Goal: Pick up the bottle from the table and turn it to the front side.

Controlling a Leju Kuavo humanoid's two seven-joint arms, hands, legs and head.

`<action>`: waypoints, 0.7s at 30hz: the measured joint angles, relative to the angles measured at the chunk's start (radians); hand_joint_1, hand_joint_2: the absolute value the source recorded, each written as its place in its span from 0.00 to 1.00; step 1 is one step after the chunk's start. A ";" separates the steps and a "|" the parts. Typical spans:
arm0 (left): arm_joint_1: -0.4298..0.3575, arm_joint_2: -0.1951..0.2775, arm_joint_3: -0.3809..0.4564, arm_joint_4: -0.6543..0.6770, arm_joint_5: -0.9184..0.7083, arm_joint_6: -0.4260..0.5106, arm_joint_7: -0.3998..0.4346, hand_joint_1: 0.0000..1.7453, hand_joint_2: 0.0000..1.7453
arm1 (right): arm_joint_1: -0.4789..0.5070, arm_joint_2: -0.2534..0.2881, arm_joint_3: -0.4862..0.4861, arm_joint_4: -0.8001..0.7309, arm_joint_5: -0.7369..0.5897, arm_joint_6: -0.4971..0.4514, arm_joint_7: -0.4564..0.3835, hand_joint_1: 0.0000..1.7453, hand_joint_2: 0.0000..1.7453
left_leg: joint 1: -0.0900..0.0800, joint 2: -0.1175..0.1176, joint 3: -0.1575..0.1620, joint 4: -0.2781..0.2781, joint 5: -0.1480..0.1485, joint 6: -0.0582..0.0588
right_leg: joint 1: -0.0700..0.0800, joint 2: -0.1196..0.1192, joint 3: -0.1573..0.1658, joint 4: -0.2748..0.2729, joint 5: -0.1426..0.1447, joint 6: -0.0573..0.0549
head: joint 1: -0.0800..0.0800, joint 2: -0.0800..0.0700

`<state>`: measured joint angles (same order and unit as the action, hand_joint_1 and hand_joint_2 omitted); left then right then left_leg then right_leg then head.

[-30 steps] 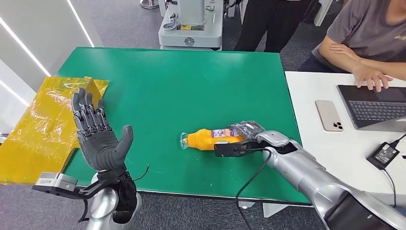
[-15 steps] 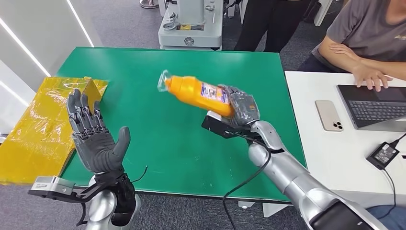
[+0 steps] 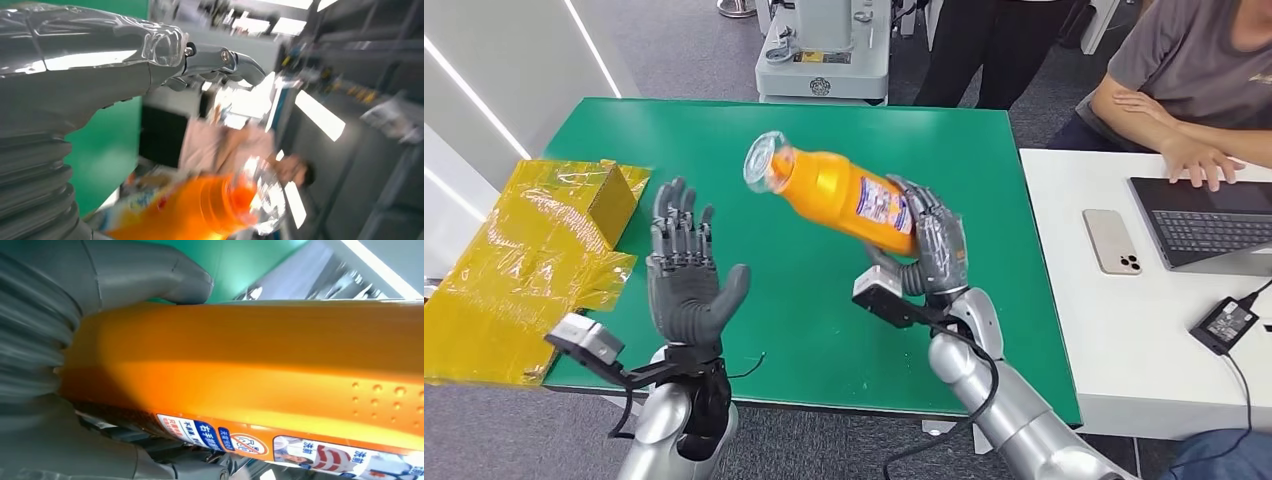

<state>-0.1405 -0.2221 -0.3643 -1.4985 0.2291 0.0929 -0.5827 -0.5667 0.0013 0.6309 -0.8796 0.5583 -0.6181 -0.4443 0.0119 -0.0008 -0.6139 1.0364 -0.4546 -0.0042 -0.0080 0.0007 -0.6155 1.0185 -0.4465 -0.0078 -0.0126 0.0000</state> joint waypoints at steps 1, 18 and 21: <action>-0.010 0.002 -0.006 0.023 0.002 -0.014 0.004 0.00 1.00 | 0.019 0.000 0.002 -0.011 0.000 0.007 -0.009 1.00 1.00 | 0.000 0.000 0.000 0.000 0.000 0.000 | 0.000 0.000 0.000 0.000 0.000 0.000 | 0.000 0.000; -0.127 0.010 -0.054 0.255 0.014 -0.212 0.036 0.00 1.00 | 0.154 -0.023 0.011 -0.085 0.072 0.119 -0.049 1.00 1.00 | 0.000 0.001 0.000 0.000 0.000 0.000 | 0.000 0.001 0.000 0.000 0.000 0.000 | 0.000 0.000; -0.140 0.005 -0.055 0.276 0.008 -0.224 0.036 0.00 1.00 | 0.163 -0.025 0.011 -0.087 0.086 0.145 -0.050 1.00 1.00 | 0.000 0.001 0.000 0.000 0.000 0.000 | 0.000 0.001 0.000 0.000 0.000 0.000 | 0.000 0.000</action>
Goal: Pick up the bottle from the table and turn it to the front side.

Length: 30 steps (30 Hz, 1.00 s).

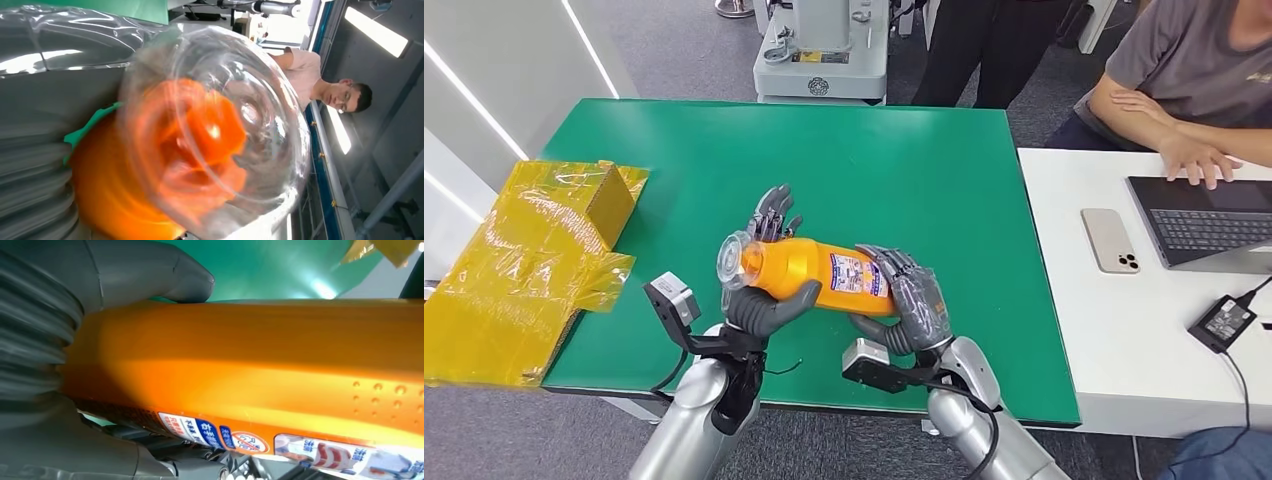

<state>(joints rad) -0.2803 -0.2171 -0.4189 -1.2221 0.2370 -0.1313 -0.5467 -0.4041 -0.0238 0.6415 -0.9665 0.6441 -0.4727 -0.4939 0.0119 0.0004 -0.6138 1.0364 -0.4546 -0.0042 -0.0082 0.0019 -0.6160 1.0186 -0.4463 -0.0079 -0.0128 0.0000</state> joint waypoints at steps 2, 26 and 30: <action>-0.006 -0.002 0.000 0.012 -0.003 -0.005 0.000 0.00 1.00 | 0.004 -0.002 -0.001 -0.001 0.005 0.013 0.000 1.00 1.00 | 0.000 0.000 0.000 0.000 0.000 0.000 | 0.000 0.000 0.000 0.000 0.000 0.000 | 0.000 0.000; -0.014 -0.008 0.009 0.054 -0.010 0.015 -0.024 1.00 1.00 | -0.031 -0.006 -0.015 0.052 0.055 0.149 0.009 1.00 1.00 | 0.000 0.000 0.000 0.000 0.000 0.000 | 0.000 0.000 0.000 0.000 0.000 0.000 | 0.000 0.000; -0.013 -0.011 0.011 0.054 -0.009 0.018 -0.033 1.00 1.00 | -0.046 -0.005 -0.014 0.066 0.057 0.153 0.008 1.00 1.00 | 0.000 0.000 0.000 0.000 0.000 0.000 | 0.000 0.000 0.000 0.000 0.000 0.000 | 0.000 0.000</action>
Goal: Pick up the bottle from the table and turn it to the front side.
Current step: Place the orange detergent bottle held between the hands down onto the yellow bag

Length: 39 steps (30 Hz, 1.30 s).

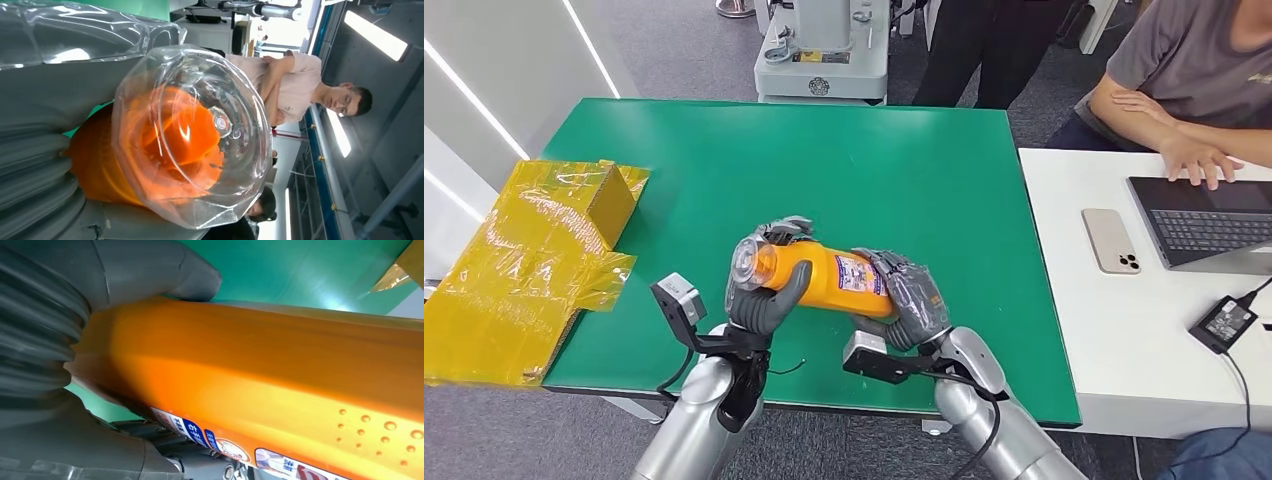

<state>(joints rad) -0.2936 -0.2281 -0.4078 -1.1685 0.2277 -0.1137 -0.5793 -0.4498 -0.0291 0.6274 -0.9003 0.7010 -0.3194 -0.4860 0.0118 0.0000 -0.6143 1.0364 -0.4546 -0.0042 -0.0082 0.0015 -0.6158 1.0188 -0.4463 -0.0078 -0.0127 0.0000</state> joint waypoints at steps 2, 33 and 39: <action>0.000 -0.001 0.000 0.000 0.000 0.002 -0.001 1.00 1.00 | -0.003 0.002 0.001 0.004 0.000 0.000 0.000 1.00 1.00 | 0.000 0.000 0.000 0.000 0.000 0.000 | 0.000 0.000 0.000 0.000 0.000 0.000 | 0.000 0.000; 0.008 -0.007 0.017 -0.008 -0.021 0.065 -0.023 1.00 1.00 | 0.111 0.067 0.015 -0.222 -0.319 -0.209 -0.129 0.00 1.00 | 0.000 -0.001 0.000 0.000 0.000 0.000 | 0.000 -0.001 0.000 0.000 0.000 0.000 | 0.000 0.000; 0.012 0.000 0.028 -0.039 -0.056 0.095 -0.022 1.00 1.00 | 0.190 0.068 0.027 -0.375 -0.373 -0.255 -0.170 0.00 1.00 | 0.000 0.000 0.000 -0.001 0.000 0.000 | 0.000 -0.001 0.000 0.000 -0.001 0.000 | 0.000 0.000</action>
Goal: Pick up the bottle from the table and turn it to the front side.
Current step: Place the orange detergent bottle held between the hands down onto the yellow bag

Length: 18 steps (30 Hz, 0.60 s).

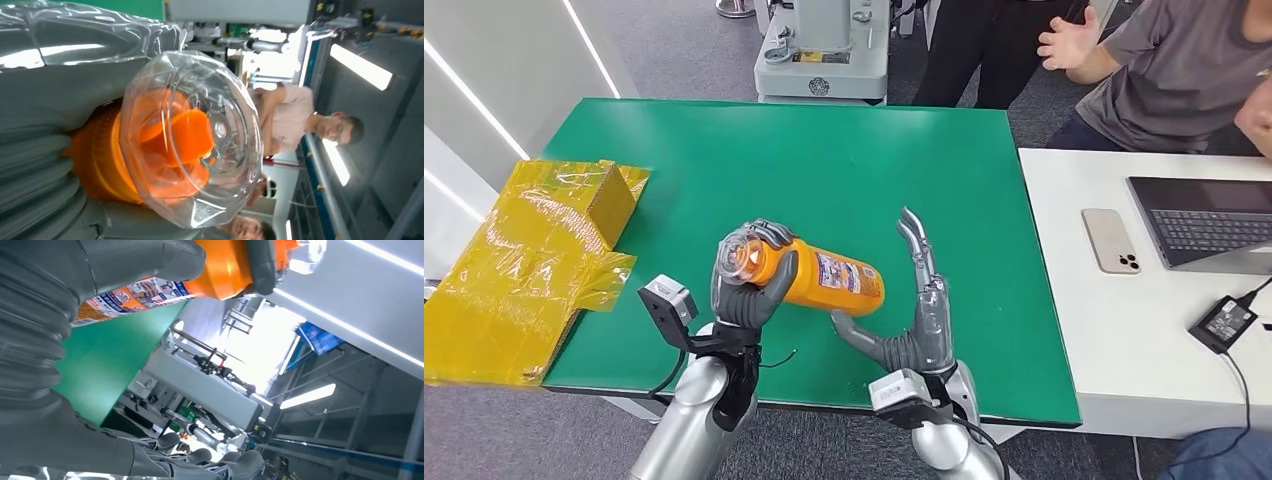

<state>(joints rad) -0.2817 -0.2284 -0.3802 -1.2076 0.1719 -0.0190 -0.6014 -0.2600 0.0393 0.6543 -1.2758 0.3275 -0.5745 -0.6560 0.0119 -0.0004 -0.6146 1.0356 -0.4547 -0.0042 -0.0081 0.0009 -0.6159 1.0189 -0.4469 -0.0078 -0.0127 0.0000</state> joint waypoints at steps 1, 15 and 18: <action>0.000 0.002 0.001 -0.007 -0.006 0.003 0.000 1.00 1.00 | 0.007 0.000 0.003 -0.016 -0.003 -0.002 -0.003 0.00 1.00 | 0.000 0.000 0.000 0.000 0.000 0.000 | 0.000 0.000 0.000 0.000 0.000 0.000 | 0.000 0.000; -0.104 0.134 0.043 -0.154 -0.508 0.146 0.065 1.00 1.00 | 0.046 0.027 0.029 -0.083 -0.097 0.002 -0.035 0.00 1.00 | 0.000 0.000 0.001 0.000 0.001 0.000 | 0.001 0.000 0.000 0.001 0.000 0.000 | 0.000 0.000; -0.190 0.212 0.044 -0.110 -0.664 0.217 0.074 1.00 1.00 | 0.062 0.034 0.029 -0.094 -0.096 0.020 -0.041 0.00 1.00 | 0.001 0.001 0.001 0.000 0.001 -0.001 | 0.001 0.001 0.000 0.001 0.000 -0.001 | 0.000 0.000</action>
<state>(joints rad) -0.4720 -0.0162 -0.3365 -1.3177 -0.4922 0.1978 -0.5274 -0.1981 0.0736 0.6832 -1.3693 0.2311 -0.5546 -0.6967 0.0127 0.0003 -0.6137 1.0354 -0.4540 -0.0050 -0.0070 0.0014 -0.6163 1.0200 -0.4464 -0.0086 -0.0126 0.0000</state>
